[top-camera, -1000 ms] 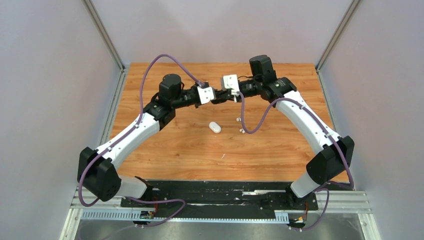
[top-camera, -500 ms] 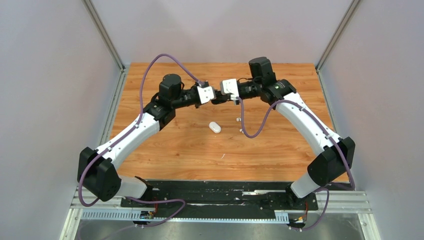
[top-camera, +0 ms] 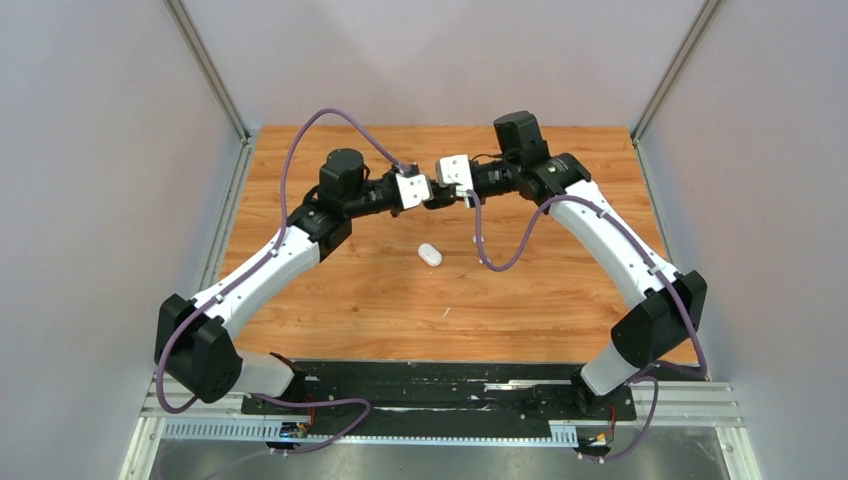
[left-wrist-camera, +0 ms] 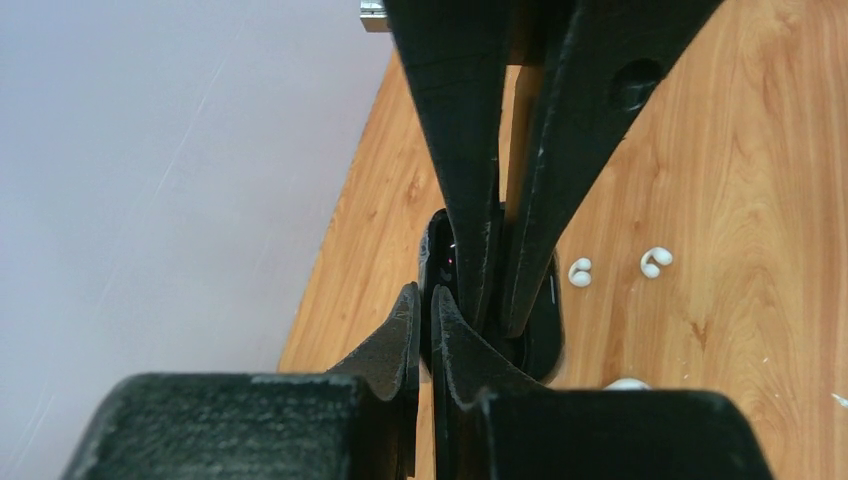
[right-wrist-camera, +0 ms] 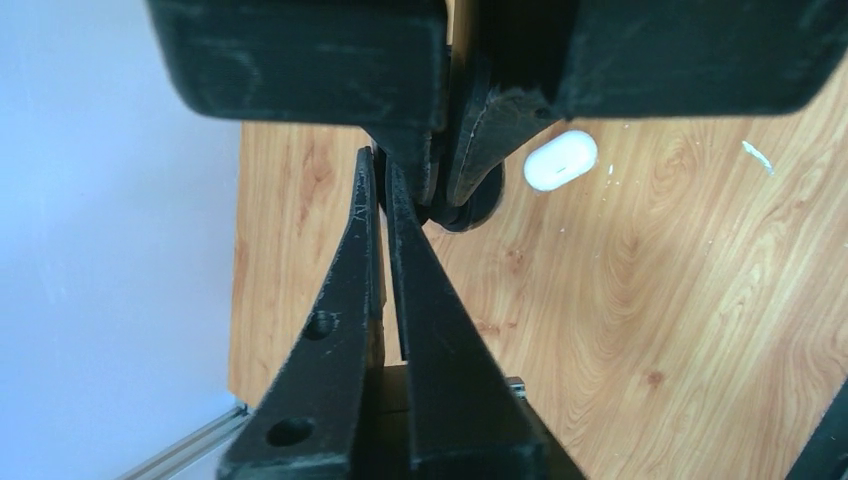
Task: Insert the wireless bluetooth earbuds into the charging case
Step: Place the earbud in the charging case.
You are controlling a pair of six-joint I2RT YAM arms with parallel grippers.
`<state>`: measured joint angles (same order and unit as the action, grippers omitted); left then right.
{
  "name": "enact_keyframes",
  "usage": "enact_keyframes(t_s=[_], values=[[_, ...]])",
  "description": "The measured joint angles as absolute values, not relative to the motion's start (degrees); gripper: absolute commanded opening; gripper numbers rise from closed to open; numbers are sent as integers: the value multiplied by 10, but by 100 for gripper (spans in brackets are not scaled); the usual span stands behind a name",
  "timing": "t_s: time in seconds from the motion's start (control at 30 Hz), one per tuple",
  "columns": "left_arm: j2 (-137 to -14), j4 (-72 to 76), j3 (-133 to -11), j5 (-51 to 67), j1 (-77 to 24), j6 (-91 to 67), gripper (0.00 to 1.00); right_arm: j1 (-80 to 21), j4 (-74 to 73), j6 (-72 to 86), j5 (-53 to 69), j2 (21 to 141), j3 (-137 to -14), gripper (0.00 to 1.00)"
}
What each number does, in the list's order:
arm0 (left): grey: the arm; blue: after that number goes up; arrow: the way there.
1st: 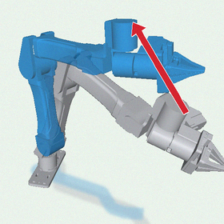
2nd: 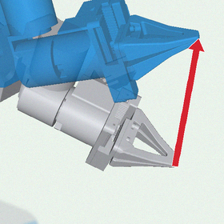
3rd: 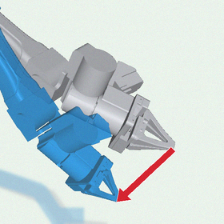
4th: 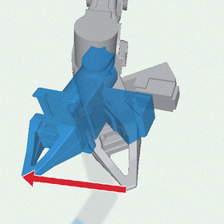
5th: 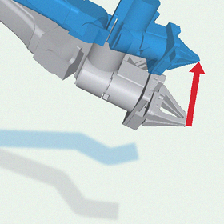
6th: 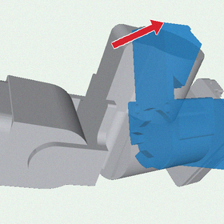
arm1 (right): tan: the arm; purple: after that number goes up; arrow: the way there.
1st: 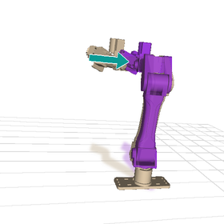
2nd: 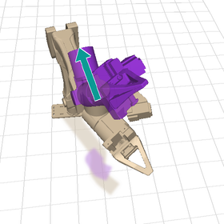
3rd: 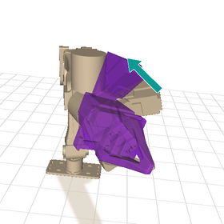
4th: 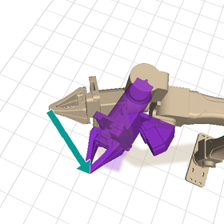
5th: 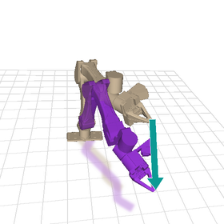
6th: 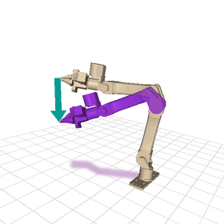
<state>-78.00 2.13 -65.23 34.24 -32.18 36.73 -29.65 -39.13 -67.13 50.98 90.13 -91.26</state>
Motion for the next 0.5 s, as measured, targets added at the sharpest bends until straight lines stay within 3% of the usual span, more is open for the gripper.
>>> enact_keyframes(t_s=[0.3, 0.5], values=[[-780, 11, -652, 324, -321, 378, 0, -308, -477, -629, 499, 974, -1003, 1], [-780, 11, -652, 325, -317, 355, 0, -316, -472, -579, 473, 975, -1008, 10]])
